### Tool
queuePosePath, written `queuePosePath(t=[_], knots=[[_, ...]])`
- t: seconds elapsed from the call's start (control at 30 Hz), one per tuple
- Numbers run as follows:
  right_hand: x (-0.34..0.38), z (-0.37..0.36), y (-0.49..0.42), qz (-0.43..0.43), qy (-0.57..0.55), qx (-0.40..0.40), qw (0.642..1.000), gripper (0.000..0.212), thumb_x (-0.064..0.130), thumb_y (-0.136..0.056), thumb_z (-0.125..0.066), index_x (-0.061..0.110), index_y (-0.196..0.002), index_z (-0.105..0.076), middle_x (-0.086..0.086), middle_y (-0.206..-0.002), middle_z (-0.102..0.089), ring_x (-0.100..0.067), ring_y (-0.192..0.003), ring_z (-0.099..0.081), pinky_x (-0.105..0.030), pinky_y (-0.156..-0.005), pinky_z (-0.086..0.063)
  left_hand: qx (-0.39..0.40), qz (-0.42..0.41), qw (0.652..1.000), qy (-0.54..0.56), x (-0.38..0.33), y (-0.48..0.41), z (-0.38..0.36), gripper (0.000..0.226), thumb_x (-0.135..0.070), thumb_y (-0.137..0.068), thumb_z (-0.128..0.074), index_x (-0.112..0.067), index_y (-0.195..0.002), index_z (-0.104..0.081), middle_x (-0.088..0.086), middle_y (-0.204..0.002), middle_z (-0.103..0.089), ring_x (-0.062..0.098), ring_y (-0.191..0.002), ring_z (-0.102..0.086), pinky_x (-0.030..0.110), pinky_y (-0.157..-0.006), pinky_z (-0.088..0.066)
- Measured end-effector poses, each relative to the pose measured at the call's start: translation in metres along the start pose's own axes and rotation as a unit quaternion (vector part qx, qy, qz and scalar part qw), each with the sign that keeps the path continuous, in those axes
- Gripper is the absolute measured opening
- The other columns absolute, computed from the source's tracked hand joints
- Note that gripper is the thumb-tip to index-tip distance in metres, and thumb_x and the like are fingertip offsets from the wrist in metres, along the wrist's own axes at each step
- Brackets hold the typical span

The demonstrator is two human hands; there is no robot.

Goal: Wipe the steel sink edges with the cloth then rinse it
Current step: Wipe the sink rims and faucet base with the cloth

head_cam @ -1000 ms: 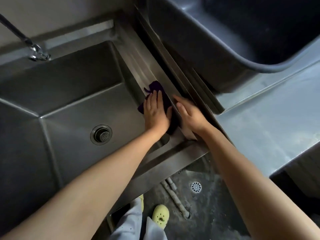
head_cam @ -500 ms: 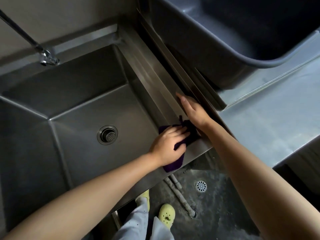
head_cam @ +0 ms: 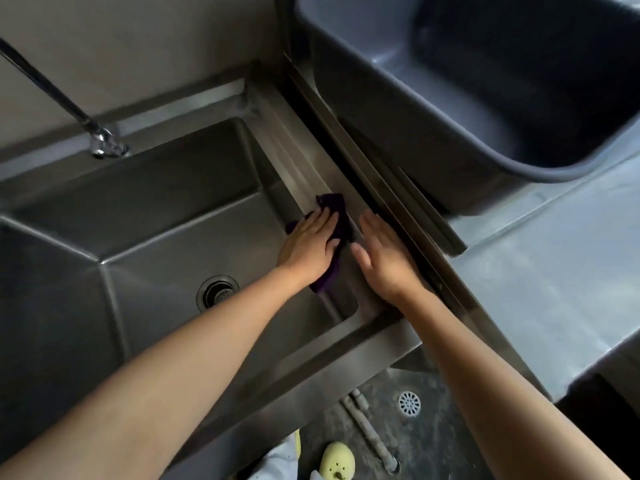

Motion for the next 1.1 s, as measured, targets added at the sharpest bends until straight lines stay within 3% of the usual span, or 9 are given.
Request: queuePosePath(t=[0.1,0.2,0.4,0.5,0.6,0.77,1.1], knots=[[0.002,-0.008,0.001,-0.001,0.103,0.012,0.995,0.066,0.043,-0.097,-0.033,0.021,-0.149,0.001,0.000,-0.158,0.011,-0.009,-0.140,0.020,-0.028,-0.113,0.015,0.004,-0.010,1.000,-0.020,0.013,-0.011,0.006,0.054,-0.033,-0.101,-0.026,-0.017,-0.150,-0.010,0.002,-0.160,-0.007,0.015,-0.148,-0.002,0.030,-0.121,-0.001],[0.003,-0.014,-0.003,-0.005,0.135,0.009,0.991,0.067,0.047,-0.096,-0.029,0.023,-0.147,0.007,0.004,-0.153,0.020,-0.011,-0.140,0.022,-0.034,-0.116,0.014,-0.020,0.000,0.999,-0.025,0.024,-0.026,0.009,0.055,-0.033,-0.102,-0.022,-0.015,-0.150,-0.005,0.003,-0.160,-0.001,0.015,-0.148,0.003,0.031,-0.121,0.003],[0.008,-0.014,-0.053,0.035,0.153,0.010,0.988,0.058,0.040,-0.099,-0.022,0.019,-0.148,0.000,0.000,-0.157,0.010,-0.012,-0.144,0.013,-0.028,-0.114,0.012,-0.045,-0.009,0.999,-0.006,0.045,-0.059,0.014,0.056,-0.032,-0.102,-0.021,-0.018,-0.148,0.007,0.000,-0.159,0.011,0.012,-0.145,0.016,0.031,-0.119,0.010],[0.015,-0.017,-0.085,0.057,0.217,-0.010,0.974,0.057,0.037,-0.097,-0.014,0.010,-0.147,-0.010,-0.008,-0.157,-0.005,-0.019,-0.146,-0.003,-0.033,-0.117,-0.001,-0.063,-0.014,0.998,-0.005,0.060,-0.080,0.024,0.057,-0.029,-0.102,-0.026,-0.017,-0.149,0.004,0.002,-0.160,0.006,0.013,-0.146,0.009,0.028,-0.117,0.010],[0.027,-0.019,-0.107,0.061,0.244,-0.022,0.968,0.058,0.036,-0.096,-0.018,0.005,-0.145,-0.020,-0.014,-0.155,-0.021,-0.024,-0.144,-0.018,-0.039,-0.117,-0.015,-0.097,0.008,0.995,0.014,0.078,-0.102,0.036,0.058,-0.024,-0.100,-0.033,-0.014,-0.150,-0.005,0.007,-0.160,-0.004,0.016,-0.148,-0.003,0.027,-0.117,0.004],[0.046,-0.021,-0.155,0.079,0.228,-0.015,0.970,0.058,0.034,-0.100,-0.025,0.008,-0.148,-0.005,-0.011,-0.158,-0.003,-0.021,-0.147,0.001,-0.034,-0.118,0.002,-0.119,0.015,0.992,0.031,0.101,-0.128,0.045,0.058,-0.020,-0.099,-0.037,-0.013,-0.150,-0.010,0.008,-0.159,-0.012,0.015,-0.147,-0.011,0.026,-0.117,-0.001],[0.064,-0.028,-0.228,0.072,0.217,-0.021,0.973,0.060,0.034,-0.099,-0.030,0.010,-0.149,-0.005,-0.008,-0.159,-0.005,-0.018,-0.147,-0.001,-0.027,-0.113,0.005,-0.148,0.016,0.988,0.029,0.141,-0.170,0.060,0.058,-0.021,-0.098,-0.039,-0.013,-0.150,-0.015,0.008,-0.158,-0.018,0.016,-0.146,-0.018,0.030,-0.118,-0.009]])
Point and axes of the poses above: each hand's wrist, its own y-axis away from the middle knuckle, its own z-axis out of the back of the hand, x = y × z, the point moved 1 cm from there along -y, towards the middle knuckle
